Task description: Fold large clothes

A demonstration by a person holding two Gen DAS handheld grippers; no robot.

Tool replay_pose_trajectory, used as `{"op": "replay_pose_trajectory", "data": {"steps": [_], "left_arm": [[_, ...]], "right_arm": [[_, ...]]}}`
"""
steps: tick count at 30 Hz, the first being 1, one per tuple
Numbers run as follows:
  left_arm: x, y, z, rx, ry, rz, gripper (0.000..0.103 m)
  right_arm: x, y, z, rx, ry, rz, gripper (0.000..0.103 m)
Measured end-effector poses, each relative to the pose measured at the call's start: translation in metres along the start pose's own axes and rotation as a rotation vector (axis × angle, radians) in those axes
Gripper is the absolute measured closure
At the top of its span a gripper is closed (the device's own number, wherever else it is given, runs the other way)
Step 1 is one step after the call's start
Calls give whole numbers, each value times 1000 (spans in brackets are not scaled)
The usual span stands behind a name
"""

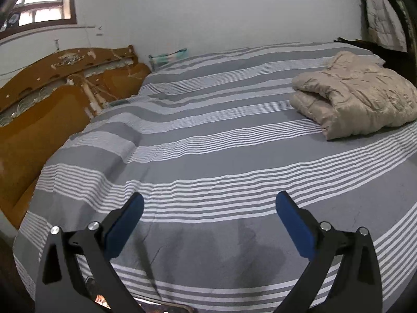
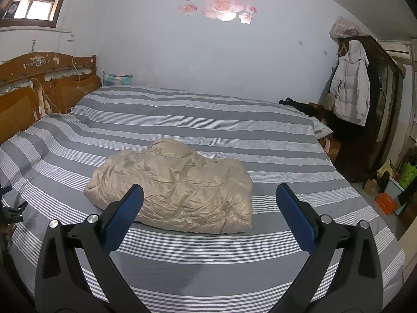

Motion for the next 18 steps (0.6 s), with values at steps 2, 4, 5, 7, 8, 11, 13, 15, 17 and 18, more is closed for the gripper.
{"op": "replay_pose_trajectory", "data": {"steps": [2,4,5,7,8,11,13,15,17,18], "left_arm": [[-1,3,7,-19,-32,4,2],[-2,2,9,-31,-23,-12,2],[0,1,8,-26,-14,-19,2],[5,-1,4,4,-11,-11,2],[8,-1,0,22,-9,-8,2],[13,1,-6,57,4,7,2],[14,0,-6,57,3,1,2],[19,1,0,27,13,11,2],[21,1,3,14,10,12,2],[23,2,5,4,18,19,2]], "right_arm": [[0,0,-2,0,4,-1,3],[0,0,-5,6,6,1,3],[0,0,-5,6,7,1,3],[0,-2,-5,7,7,1,3],[-1,-3,-5,6,7,-1,3],[-4,-6,-2,-7,8,-13,3],[-6,-6,-1,-16,9,-17,3],[-5,-6,-2,-13,11,-16,3],[-4,-5,-2,-10,14,-13,3],[-4,-5,-2,-8,13,-10,3]]}}
Point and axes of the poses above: each gripper's, at about its wrist camera, not at the fingertips, and x roughly the way its jaws point, z to its left, y to its underside, the point moved 5 cm from there along x, roughly the way its jaws point, and after that the axes turned 11 degrees about y, right-handed, at the moved point
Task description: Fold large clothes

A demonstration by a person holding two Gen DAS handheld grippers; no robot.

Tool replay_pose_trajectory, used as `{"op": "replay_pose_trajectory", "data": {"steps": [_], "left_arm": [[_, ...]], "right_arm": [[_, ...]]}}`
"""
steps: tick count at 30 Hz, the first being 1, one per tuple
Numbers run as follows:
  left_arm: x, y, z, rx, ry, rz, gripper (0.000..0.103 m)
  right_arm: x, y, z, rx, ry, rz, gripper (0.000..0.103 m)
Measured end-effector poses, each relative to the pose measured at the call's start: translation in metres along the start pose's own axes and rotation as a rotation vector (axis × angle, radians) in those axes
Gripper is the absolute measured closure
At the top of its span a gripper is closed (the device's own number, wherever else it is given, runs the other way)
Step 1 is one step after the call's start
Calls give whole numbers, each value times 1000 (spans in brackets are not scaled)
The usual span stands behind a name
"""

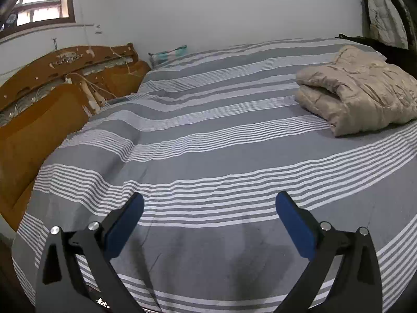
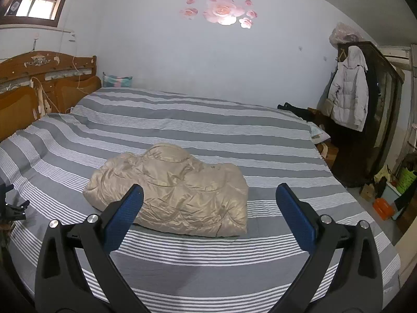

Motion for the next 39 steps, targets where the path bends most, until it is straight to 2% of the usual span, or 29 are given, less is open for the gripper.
{"op": "replay_pose_trajectory", "data": {"steps": [4,7,13,17,22,25,29,31,35,39], "left_arm": [[3,2,-4,20,-5,14,2],[-7,-1,-10,45,-16,-20,2],[-12,0,-12,47,-16,-18,2],[-21,0,-9,47,-50,-29,2],[-30,2,9,-39,-86,-33,2],[-33,3,17,-56,-125,-32,2],[-35,9,43,-140,-236,-15,2],[-34,12,52,-178,-268,-6,2],[-31,18,63,-227,-271,15,2],[-21,23,63,-224,-261,57,2]], "right_arm": [[-1,-3,-1,-1,4,-4,3],[-2,-4,-2,4,3,-6,3],[-2,-4,1,3,-5,-1,3],[-5,-6,2,-14,-5,-8,3],[-5,-7,0,-7,-2,-13,3],[-6,-9,-1,-6,-4,-17,3],[-8,-11,0,-13,-6,-24,3],[-9,-11,0,-21,-3,-27,3],[-9,-13,-2,-15,0,-28,3],[-9,-13,-2,-17,2,-27,3]]}}
Point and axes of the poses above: each gripper's, at about its wrist camera, not at the fingertips, and x roughly the way its jaws point, z to its left, y to its underside, the point moved 5 cm from there along x, roughly the way its jaws point, and after that the axes turned 11 degrees about y, right-handed, at the moved point
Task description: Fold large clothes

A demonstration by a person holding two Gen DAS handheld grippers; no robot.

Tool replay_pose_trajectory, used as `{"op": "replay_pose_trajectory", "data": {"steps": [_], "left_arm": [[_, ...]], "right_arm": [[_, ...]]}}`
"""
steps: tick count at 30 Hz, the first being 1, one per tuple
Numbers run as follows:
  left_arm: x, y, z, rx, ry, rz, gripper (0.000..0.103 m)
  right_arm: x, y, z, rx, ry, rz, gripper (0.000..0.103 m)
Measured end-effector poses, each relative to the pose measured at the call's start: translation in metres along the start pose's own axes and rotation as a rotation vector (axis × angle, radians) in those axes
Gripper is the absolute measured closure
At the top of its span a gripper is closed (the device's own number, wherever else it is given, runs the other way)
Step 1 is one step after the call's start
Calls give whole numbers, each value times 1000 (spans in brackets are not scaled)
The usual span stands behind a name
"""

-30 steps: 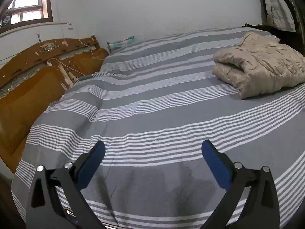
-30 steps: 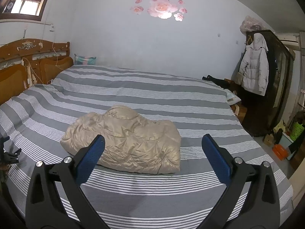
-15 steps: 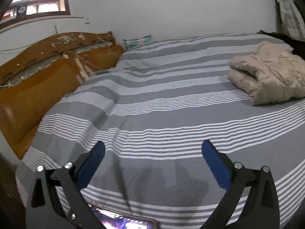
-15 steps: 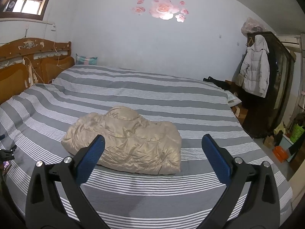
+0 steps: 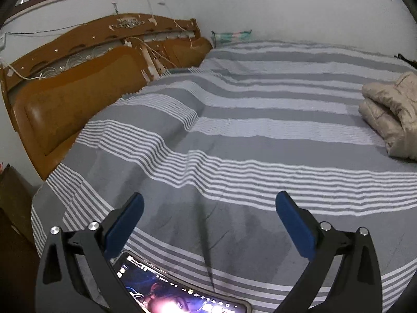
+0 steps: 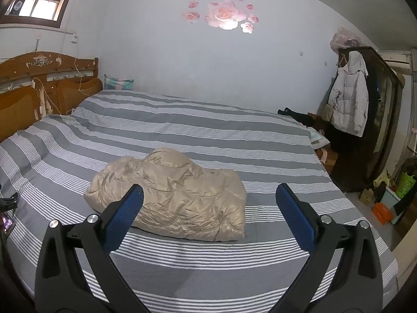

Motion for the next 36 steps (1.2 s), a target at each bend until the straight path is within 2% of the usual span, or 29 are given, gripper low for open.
{"op": "replay_pose_trajectory", "data": {"steps": [9,23,26,36], "left_arm": [[-11,-7,-6,16,16,-58,2],[-11,-12,-13,49,26,-82,2],[-11,-15,-16,79,33,-108,2],[-8,-11,-30,127,51,-84,2]], "right_arm": [[2,3,-2,13,12,4,3],[4,1,3,4,16,8,3],[4,2,3,0,16,9,3],[8,3,6,-6,12,14,3]]}}
Point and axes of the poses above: each gripper's, at about its wrist camera, not at the fingertips, and x roughly the way its jaws point, z to its left, y to its underside, the point moved 5 cm from there along x, roughly the way its jaws point, and after that the axes turned 11 degrees about y, right-handed, at the moved point
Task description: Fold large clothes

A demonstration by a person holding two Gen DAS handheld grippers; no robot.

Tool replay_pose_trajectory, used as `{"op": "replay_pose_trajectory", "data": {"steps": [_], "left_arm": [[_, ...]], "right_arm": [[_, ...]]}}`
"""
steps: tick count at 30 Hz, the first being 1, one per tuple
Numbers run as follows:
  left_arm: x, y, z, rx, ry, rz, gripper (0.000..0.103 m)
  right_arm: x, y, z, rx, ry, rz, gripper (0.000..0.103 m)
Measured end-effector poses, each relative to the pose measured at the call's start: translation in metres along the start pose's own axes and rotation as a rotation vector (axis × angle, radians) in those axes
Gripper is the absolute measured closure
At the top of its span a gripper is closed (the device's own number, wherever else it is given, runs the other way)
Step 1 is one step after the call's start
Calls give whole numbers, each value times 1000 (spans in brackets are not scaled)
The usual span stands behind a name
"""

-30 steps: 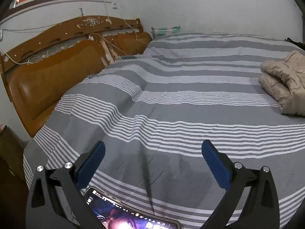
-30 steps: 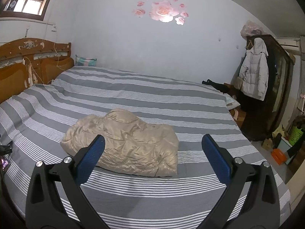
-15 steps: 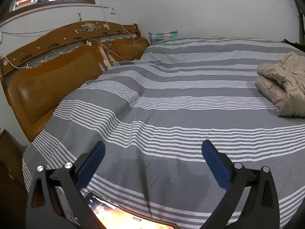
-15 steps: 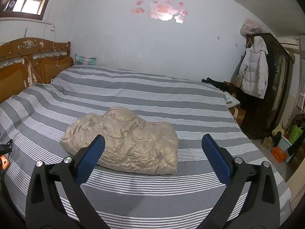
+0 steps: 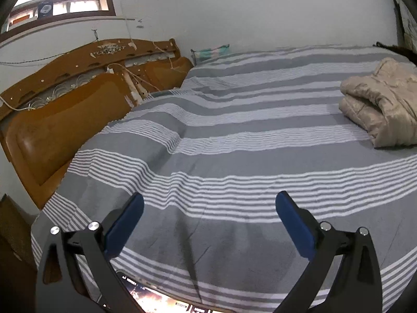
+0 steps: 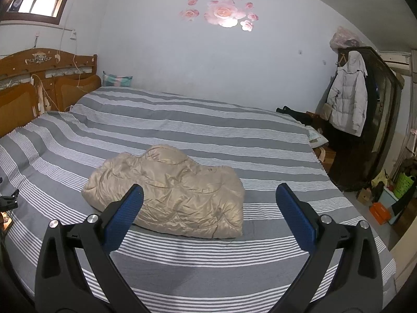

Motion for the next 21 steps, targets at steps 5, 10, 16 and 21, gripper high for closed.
{"op": "replay_pose_trajectory", "data": {"steps": [5,10,16,21], "left_arm": [[-3,0,-6,14,8,-3,2],[-13,4,-13,11,15,9,2],[-13,9,-14,-16,5,39,2],[-5,14,-11,-22,-12,77,2]], "right_arm": [[0,1,1,-4,-4,1,3],[0,1,-1,-8,3,-4,3],[-5,0,-4,-3,3,-14,3],[-10,-1,-11,0,16,-20,3]]}}
Point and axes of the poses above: each gripper's, at about its wrist camera, not at the fingertips, and x roughly the way its jaws point, z to its left, y to its underside, the point moved 5 cm from there along x, roughly the way its jaws point, and after that the axes turned 11 degrees about y, right-handed, at the moved point
